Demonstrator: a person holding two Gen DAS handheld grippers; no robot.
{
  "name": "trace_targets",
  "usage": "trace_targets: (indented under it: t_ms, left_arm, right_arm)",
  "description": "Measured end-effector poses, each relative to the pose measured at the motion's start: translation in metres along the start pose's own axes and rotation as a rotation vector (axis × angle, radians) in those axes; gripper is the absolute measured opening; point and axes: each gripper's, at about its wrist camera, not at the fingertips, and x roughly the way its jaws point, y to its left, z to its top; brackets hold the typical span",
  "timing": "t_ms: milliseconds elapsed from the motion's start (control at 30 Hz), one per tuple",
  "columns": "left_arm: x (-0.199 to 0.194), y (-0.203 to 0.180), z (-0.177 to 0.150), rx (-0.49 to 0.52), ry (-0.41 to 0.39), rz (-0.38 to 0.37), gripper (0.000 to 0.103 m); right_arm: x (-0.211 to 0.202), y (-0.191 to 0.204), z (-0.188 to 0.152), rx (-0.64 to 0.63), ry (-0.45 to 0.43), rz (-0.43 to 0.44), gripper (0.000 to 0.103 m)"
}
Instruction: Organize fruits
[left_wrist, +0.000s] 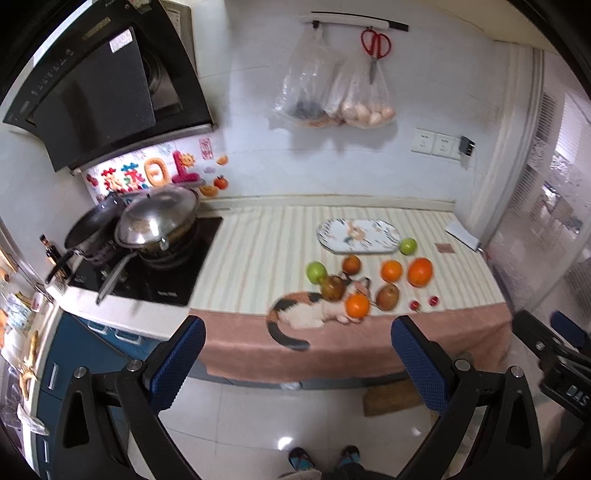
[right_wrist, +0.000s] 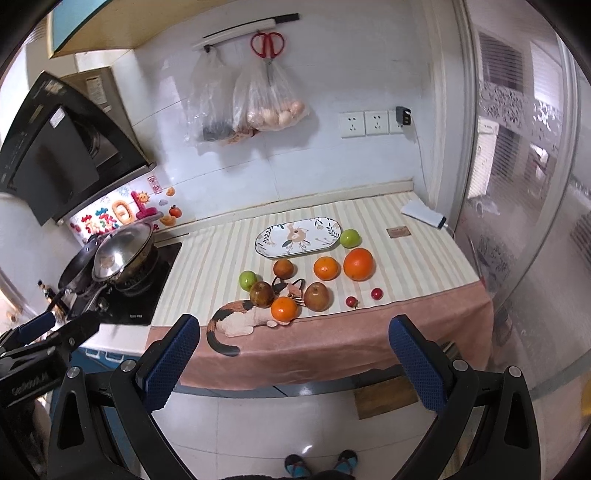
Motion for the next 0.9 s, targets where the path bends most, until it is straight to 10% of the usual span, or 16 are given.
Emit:
trace_targets:
  t_ms: [333, 900]
  left_arm:
    - [0.114, 0.002, 0.019, 0.046, 0.072, 0.070, 0.103]
    - [0.364, -0.089, 0.082, 0.086, 0.364, 0.108, 0.102]
  right_arm:
    - [0.090, -0.027, 0.015, 0.084, 0.058, -0.081, 0.103]
    - [0.359, -0.145, 0.102, 0.173, 0.293, -0.122, 0.103]
